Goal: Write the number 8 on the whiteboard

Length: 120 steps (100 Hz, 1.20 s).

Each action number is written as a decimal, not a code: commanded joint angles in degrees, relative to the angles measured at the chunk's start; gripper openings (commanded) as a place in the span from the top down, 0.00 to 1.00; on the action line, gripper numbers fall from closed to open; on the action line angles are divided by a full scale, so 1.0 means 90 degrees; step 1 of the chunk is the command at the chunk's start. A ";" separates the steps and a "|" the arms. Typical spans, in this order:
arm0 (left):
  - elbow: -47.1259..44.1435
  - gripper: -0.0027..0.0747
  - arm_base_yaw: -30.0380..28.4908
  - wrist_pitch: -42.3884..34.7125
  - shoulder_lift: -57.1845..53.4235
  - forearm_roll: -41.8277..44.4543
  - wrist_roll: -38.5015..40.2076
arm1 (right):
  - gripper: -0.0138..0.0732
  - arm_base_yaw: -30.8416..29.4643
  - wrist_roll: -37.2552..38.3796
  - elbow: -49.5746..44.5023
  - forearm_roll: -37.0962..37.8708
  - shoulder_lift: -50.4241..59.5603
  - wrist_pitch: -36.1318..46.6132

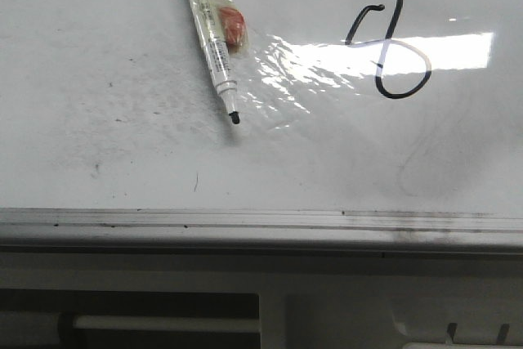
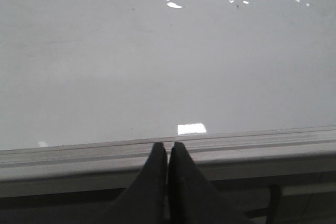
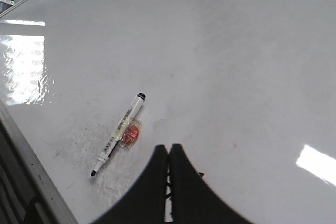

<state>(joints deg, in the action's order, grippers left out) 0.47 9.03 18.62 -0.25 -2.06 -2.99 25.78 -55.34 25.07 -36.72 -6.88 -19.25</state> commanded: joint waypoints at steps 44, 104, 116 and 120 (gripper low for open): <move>-0.0251 0.99 -0.0013 -0.0309 -0.0145 0.0003 0.0070 | 0.89 -0.0040 -0.0007 0.0149 -0.0047 -0.0086 0.0475; -0.0251 0.99 -0.0013 -0.0309 -0.0145 0.0003 0.0070 | 0.89 -0.1014 0.3588 -0.1656 0.3462 -0.0086 0.2243; -0.0251 0.99 -0.0013 -0.0309 -0.0145 0.0003 0.0070 | 0.89 -0.1725 0.5599 -0.2326 0.4664 -0.0086 0.2284; -0.0251 0.99 -0.0013 -0.0309 -0.0145 0.0003 0.0070 | 0.89 -0.1950 0.5710 -0.2579 0.4664 -0.0086 0.2362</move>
<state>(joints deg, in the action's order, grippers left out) 0.47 8.94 18.72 -0.25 -1.97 -2.92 11.82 -12.05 3.64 0.00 -6.88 -3.81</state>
